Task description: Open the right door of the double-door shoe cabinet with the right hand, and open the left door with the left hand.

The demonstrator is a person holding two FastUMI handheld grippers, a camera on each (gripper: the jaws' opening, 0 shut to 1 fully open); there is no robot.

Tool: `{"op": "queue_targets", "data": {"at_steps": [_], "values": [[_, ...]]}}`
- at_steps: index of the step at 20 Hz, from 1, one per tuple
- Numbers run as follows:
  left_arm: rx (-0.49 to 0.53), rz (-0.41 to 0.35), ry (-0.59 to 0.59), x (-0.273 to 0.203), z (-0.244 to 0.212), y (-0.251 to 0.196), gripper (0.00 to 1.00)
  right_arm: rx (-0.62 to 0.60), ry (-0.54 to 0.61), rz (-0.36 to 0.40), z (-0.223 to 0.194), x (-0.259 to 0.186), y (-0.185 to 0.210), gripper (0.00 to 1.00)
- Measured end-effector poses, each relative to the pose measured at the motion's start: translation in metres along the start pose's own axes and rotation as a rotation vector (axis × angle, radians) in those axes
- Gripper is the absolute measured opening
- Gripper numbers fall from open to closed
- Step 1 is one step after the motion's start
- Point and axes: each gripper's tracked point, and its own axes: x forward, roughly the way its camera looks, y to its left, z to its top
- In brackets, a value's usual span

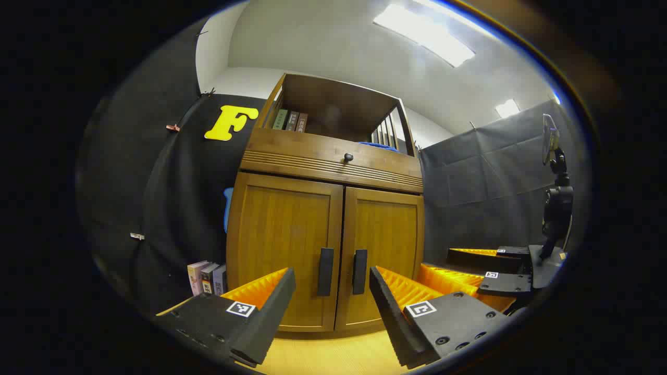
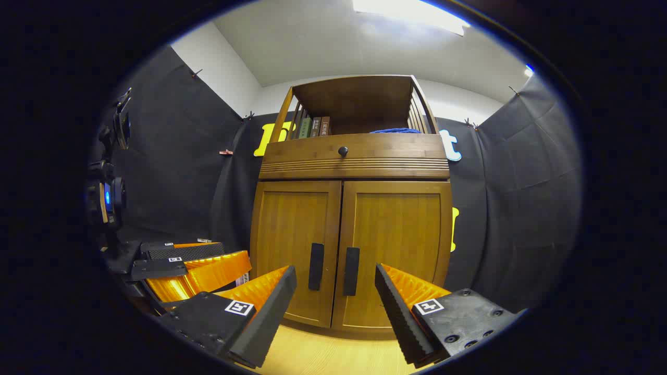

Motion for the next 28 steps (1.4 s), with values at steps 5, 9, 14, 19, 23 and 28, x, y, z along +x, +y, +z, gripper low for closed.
{"op": "queue_targets", "data": {"at_steps": [5,9,14,19,23,28], "values": [[0.006,-0.005,0.004,0.002,0.000,0.001,0.89,0.002,0.014,0.020,-0.003,0.002,0.006,0.96],[0.010,-0.010,0.006,0.004,-0.002,0.001,0.89,-0.004,0.028,0.027,-0.005,0.004,0.007,0.95],[0.007,-0.013,0.007,0.004,-0.004,0.002,0.89,0.000,0.035,0.036,-0.006,0.003,0.008,0.95],[-0.006,-0.017,0.004,0.003,-0.005,0.004,0.89,-0.001,0.027,0.030,-0.006,0.004,0.008,0.96],[-0.012,-0.018,0.002,0.001,-0.006,0.010,0.89,0.001,0.019,0.009,-0.007,0.015,0.007,0.96],[0.001,-0.005,-0.008,-0.004,-0.005,0.025,0.89,0.017,0.005,-0.019,-0.011,0.044,0.004,0.96]]}}
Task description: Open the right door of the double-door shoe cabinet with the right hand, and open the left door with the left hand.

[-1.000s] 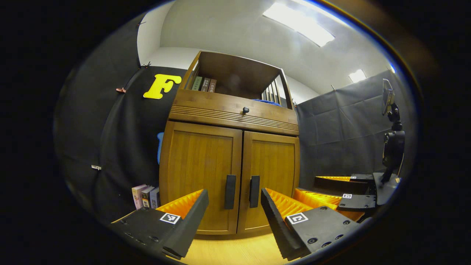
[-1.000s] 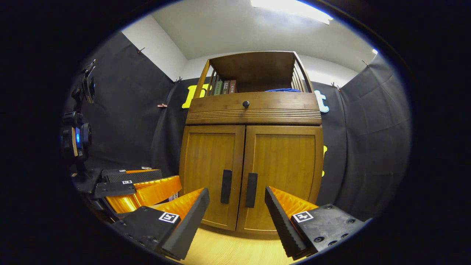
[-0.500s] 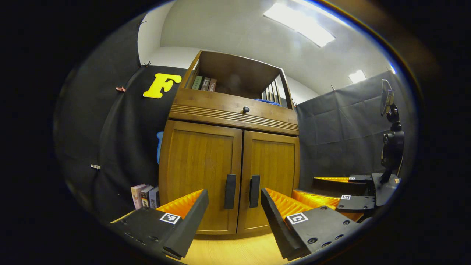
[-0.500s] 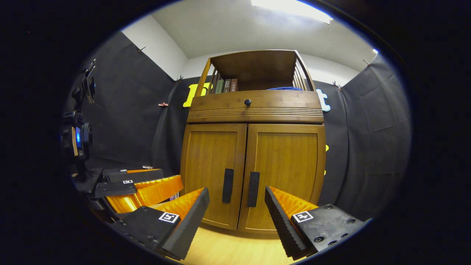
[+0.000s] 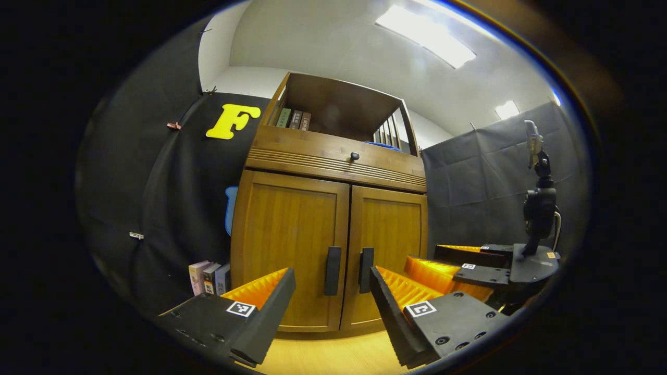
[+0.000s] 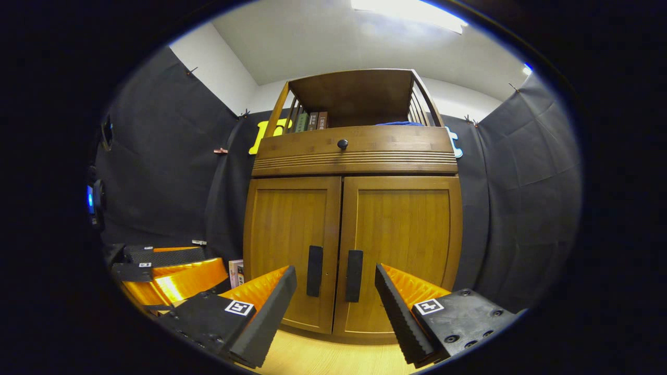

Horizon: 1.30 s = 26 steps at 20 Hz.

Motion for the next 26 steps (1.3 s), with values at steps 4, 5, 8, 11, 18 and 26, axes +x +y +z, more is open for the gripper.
{"op": "queue_targets", "data": {"at_steps": [4,5,8,11,18,26], "values": [[0.008,-0.014,-0.011,-0.002,0.000,0.009,0.89,0.002,0.003,-0.014,-0.011,0.030,0.002,0.96],[0.002,-0.015,-0.018,-0.002,0.000,0.013,0.89,0.005,0.003,-0.012,-0.015,0.039,0.006,0.96],[-0.031,-0.043,-0.020,-0.003,-0.003,0.015,0.89,-0.009,0.005,-0.017,-0.028,0.064,0.009,0.96],[-0.020,-0.044,-0.009,-0.001,-0.006,0.021,0.89,-0.024,0.013,-0.051,-0.044,0.090,0.001,0.95],[-0.075,-0.078,0.055,0.012,-0.032,0.037,0.89,-0.034,0.105,-0.159,-0.093,0.141,-0.034,0.89],[-0.104,-0.061,0.063,0.024,-0.042,0.052,0.89,-0.013,0.173,-0.202,-0.128,0.171,-0.049,0.55]]}}
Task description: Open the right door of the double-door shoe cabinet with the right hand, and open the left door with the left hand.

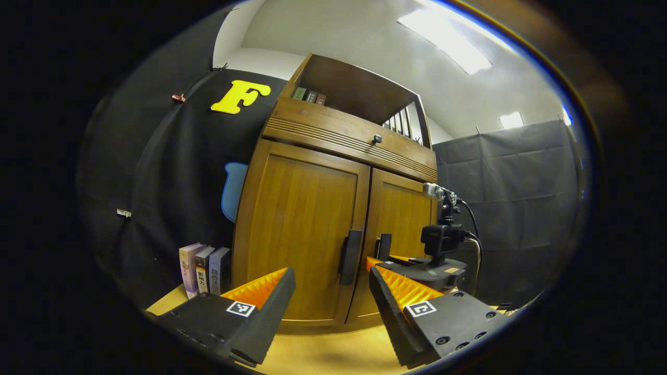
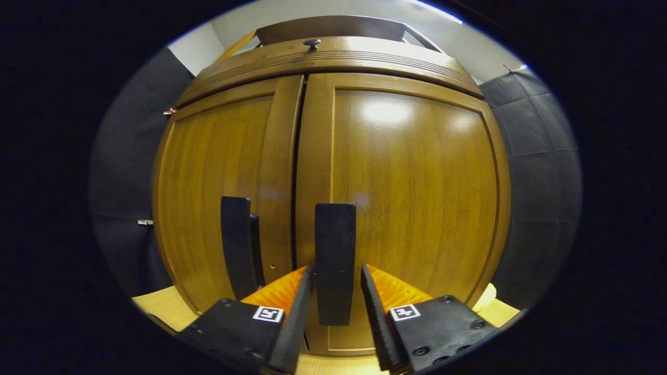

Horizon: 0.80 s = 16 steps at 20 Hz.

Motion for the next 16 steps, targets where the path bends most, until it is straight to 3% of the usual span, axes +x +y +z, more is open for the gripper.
{"op": "queue_targets", "data": {"at_steps": [2,4,7,8,10,11,16], "values": [[0.004,0.006,0.000,0.001,0.000,0.000,0.89,0.010,-0.005,0.016,0.000,0.003,0.005,0.45],[0.001,0.002,-0.001,0.001,-0.001,-0.002,0.89,0.011,-0.005,0.029,0.000,-0.003,0.007,0.41],[-0.004,0.013,-0.002,-0.001,0.002,-0.005,0.86,-0.005,0.005,0.051,0.000,-0.008,0.006,0.24],[0.003,0.023,-0.001,-0.003,0.001,-0.006,0.86,-0.013,0.011,0.059,0.000,-0.012,0.006,0.28],[0.026,0.040,-0.003,-0.005,0.003,-0.009,0.86,-0.014,0.025,0.083,0.001,-0.024,0.005,0.24],[0.030,0.035,-0.006,-0.007,0.004,-0.014,0.86,-0.010,0.032,0.096,0.001,-0.033,0.003,0.28],[0.011,-0.012,-0.009,-0.012,0.003,-0.045,0.86,-0.016,0.042,0.138,0.008,-0.094,-0.017,0.24]]}}
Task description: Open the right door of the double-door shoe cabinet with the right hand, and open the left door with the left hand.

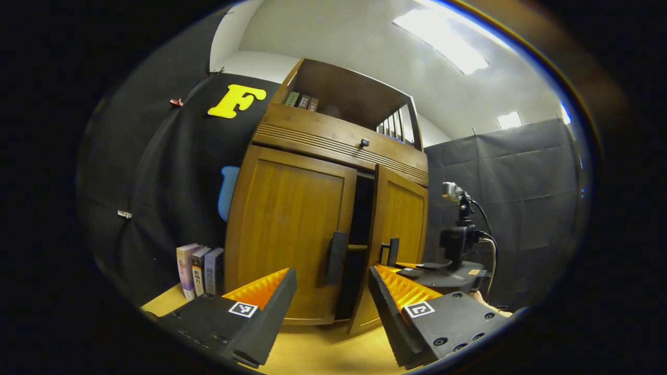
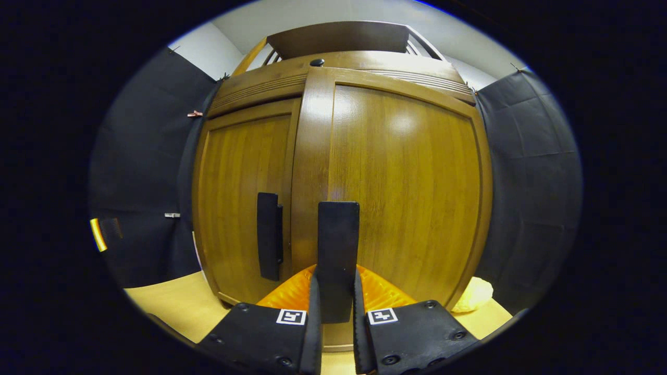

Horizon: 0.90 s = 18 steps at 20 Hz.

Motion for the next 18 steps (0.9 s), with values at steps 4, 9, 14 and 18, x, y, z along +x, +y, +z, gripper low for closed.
{"op": "queue_targets", "data": {"at_steps": [4,9,14,18], "values": [[-0.005,-0.010,0.009,0.005,-0.005,-0.020,0.86,-0.004,0.009,0.004,0.003,-0.039,-0.017,0.28],[-0.092,-0.095,0.042,0.012,-0.017,-0.053,0.86,-0.008,0.001,-0.016,0.004,-0.073,-0.039,0.24],[-0.023,-0.057,0.062,0.027,-0.026,-0.061,0.89,-0.009,-0.004,-0.060,0.006,-0.100,-0.067,0.28],[-0.049,-0.128,0.075,0.032,-0.036,-0.091,0.90,-0.033,0.001,-0.078,0.005,-0.118,-0.086,0.28]]}}
